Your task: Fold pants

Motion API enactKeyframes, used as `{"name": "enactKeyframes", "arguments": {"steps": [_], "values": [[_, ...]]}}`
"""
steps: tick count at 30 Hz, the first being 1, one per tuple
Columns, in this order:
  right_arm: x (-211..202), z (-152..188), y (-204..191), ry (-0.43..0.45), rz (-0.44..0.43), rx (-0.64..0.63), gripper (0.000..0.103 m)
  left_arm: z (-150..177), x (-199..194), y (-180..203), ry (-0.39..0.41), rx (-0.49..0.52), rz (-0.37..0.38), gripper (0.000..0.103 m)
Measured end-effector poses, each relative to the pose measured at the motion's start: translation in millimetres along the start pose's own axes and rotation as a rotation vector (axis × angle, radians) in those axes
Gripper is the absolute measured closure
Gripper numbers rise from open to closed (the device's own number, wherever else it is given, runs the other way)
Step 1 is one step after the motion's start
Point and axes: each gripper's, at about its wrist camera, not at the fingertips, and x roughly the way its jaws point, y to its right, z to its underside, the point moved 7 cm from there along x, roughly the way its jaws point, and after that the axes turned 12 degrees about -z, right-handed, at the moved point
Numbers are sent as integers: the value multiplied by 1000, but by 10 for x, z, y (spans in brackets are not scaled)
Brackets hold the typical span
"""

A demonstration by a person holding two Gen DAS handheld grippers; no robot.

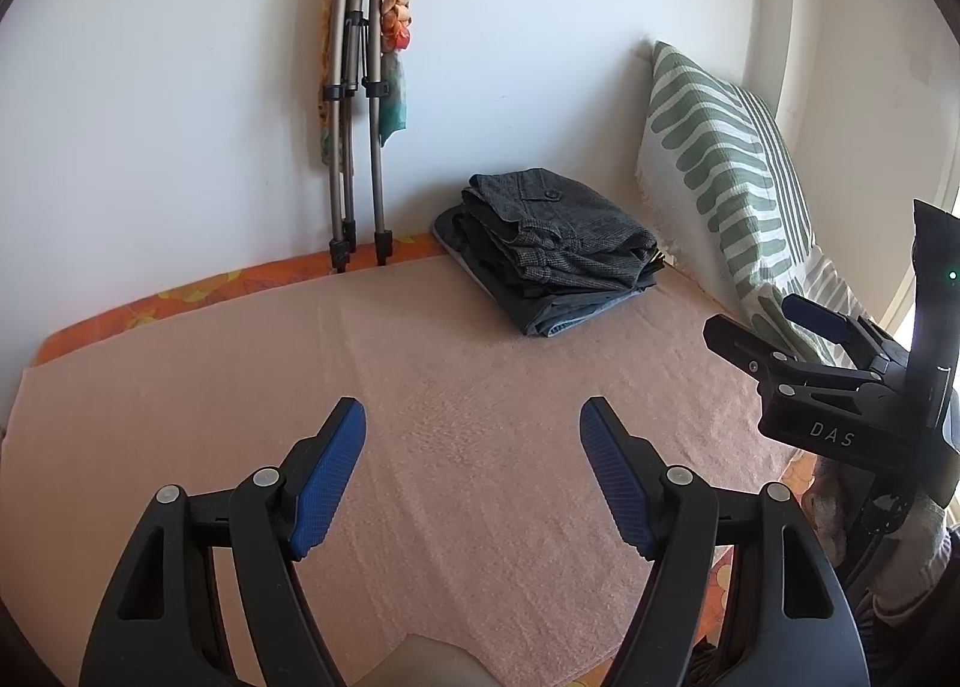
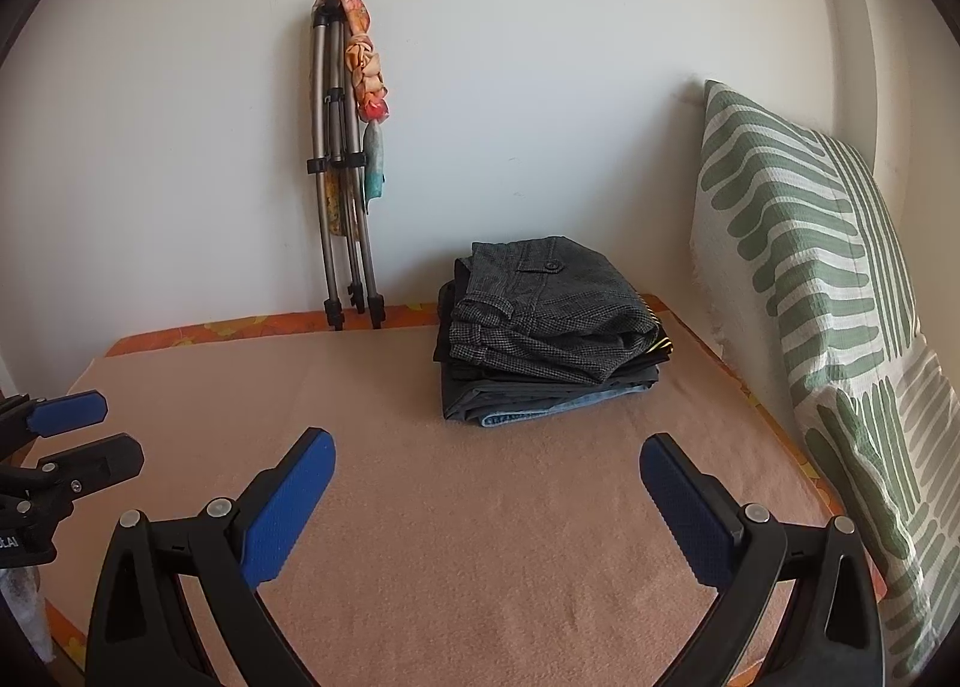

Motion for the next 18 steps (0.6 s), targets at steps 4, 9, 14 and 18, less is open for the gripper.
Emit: {"name": "enactKeyframes", "arguments": {"steps": [4,9,14,18], "values": [[7,10,-11,-3,-3,-3,0,1,-5,7,-1,2,1,29],[12,8,-19,-3,-3,-3,0,2,-10,7,-1,1,1,29],[12,4,-16,-2,-2,-1,0,-2,-13,11,-1,2,4,29],[10,5,-18,-3,-2,-2,0,-3,-23,16,1,4,4,29]]}}
